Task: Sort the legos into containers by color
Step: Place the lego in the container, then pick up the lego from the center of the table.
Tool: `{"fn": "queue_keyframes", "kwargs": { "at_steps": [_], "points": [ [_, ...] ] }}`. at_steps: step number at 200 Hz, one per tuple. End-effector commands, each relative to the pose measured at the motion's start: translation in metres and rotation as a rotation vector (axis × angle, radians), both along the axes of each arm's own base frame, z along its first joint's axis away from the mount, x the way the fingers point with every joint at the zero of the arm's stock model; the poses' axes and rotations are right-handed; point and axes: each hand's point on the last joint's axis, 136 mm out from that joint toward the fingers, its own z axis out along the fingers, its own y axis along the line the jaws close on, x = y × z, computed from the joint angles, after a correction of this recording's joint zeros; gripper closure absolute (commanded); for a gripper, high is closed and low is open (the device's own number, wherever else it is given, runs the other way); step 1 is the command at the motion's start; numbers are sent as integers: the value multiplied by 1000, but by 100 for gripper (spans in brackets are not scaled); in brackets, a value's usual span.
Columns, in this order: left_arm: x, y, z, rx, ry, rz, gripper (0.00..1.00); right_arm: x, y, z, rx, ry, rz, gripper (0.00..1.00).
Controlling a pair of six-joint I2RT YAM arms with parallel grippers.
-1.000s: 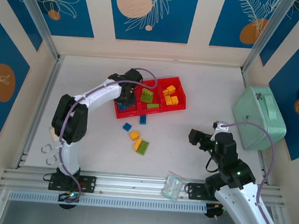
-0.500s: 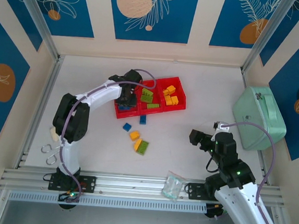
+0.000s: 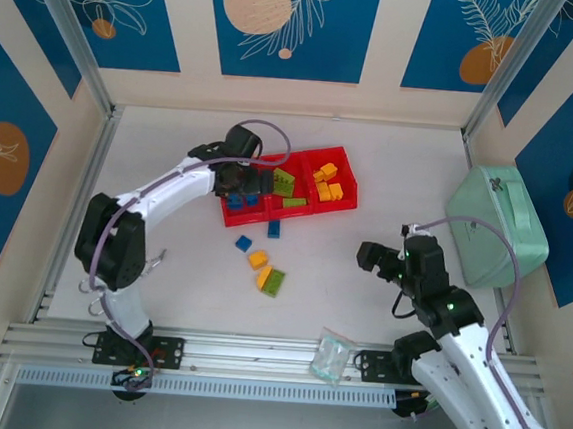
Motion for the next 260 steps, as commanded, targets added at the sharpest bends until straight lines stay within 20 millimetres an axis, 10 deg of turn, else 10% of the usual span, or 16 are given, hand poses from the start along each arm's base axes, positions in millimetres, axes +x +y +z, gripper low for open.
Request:
{"fn": "queue_keyframes", "kwargs": {
  "at_steps": [1, 73, 152, 181, 260],
  "points": [
    [-4, 1, 34, -52, -76, -46, 5, 12, 25, 19, 150, 35, 36, 1],
    [-59, 78, 94, 61, -189, -34, 1, 42, 147, -10, 132, 422, 279, 1],
    [-198, 100, 68, -88, -98, -173, 1, 88, 241, -69, -14, 563, 351, 2],
    [-226, 117, 53, -83, -109, -146, 1, 93, 260, -83, -104, 560, 400, 2],
    [-218, 118, 52, -75, -138, -129, 1, 97, 252, -108, -307, 534, 512, 17]
  ]
}}
